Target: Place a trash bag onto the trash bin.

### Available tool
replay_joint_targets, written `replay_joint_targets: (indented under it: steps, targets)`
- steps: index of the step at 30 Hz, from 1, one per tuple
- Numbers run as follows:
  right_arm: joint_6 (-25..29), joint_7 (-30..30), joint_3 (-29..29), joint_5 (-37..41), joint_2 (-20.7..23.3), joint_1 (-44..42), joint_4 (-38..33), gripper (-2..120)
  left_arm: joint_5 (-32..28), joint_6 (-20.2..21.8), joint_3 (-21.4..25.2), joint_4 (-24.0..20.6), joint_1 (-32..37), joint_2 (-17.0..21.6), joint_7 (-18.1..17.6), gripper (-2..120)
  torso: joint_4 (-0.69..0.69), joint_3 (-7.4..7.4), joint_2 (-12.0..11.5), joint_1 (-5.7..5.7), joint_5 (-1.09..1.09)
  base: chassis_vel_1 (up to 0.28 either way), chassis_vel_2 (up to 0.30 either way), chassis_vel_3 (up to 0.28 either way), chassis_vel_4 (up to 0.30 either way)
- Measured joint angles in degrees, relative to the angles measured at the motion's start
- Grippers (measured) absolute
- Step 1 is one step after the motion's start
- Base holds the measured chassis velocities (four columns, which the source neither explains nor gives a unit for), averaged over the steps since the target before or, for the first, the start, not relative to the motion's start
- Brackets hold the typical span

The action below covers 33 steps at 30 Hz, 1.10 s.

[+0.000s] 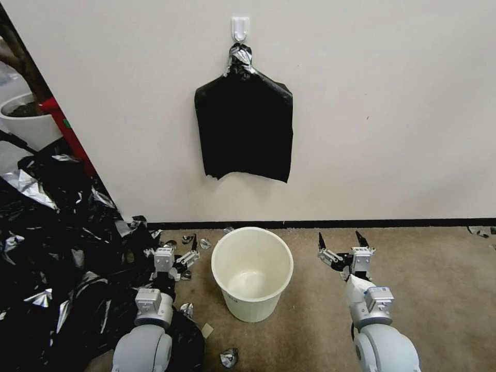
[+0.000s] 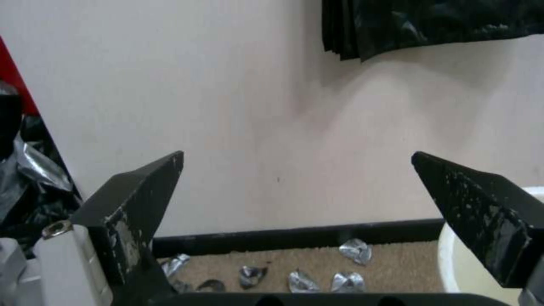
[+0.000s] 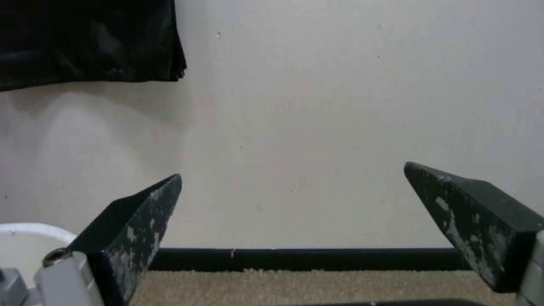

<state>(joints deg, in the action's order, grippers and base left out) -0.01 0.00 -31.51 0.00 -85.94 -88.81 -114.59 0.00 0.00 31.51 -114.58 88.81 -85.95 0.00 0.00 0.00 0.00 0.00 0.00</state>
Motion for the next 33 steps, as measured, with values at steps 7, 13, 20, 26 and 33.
replay_joint_targets:
  steps: [7,13,20,26,33]
  targets:
    - [0.0,0.0,0.0,0.0,0.0,0.0,0.0,100,0.0,0.0,0.0,0.0,0.0,0.0,0.0,100,0.00,0.00,0.0,0.00,0.00,0.000,0.000,0.000,0.000]
    - [0.0,0.0,0.0,0.0,0.0,0.0,0.0,100,0.0,0.0,0.0,0.0,0.0,0.0,0.0,100,0.00,0.00,0.0,0.00,0.00,0.000,0.000,0.000,0.000]
    - [0.0,0.0,0.0,0.0,0.0,0.0,0.0,100,0.0,0.0,0.0,0.0,0.0,0.0,0.0,100,0.00,0.00,0.0,0.00,0.00,0.000,0.000,0.000,0.000]
    - [0.0,0.3,0.0,0.0,0.1,0.0,-0.1,100,-0.2,0.0,-0.1,0.0,0.0,0.1,-0.1,100,0.00,0.00,0.0,0.00,0.00,0.000,0.000,0.000,0.000]
    - [0.7,8.7,0.7,-0.2,2.9,0.0,-2.7,100,-6.3,0.0,-2.2,-0.9,0.5,2.1,-3.1,100,0.00,0.00,0.0,0.00,0.00,0.000,0.000,0.000,0.000]
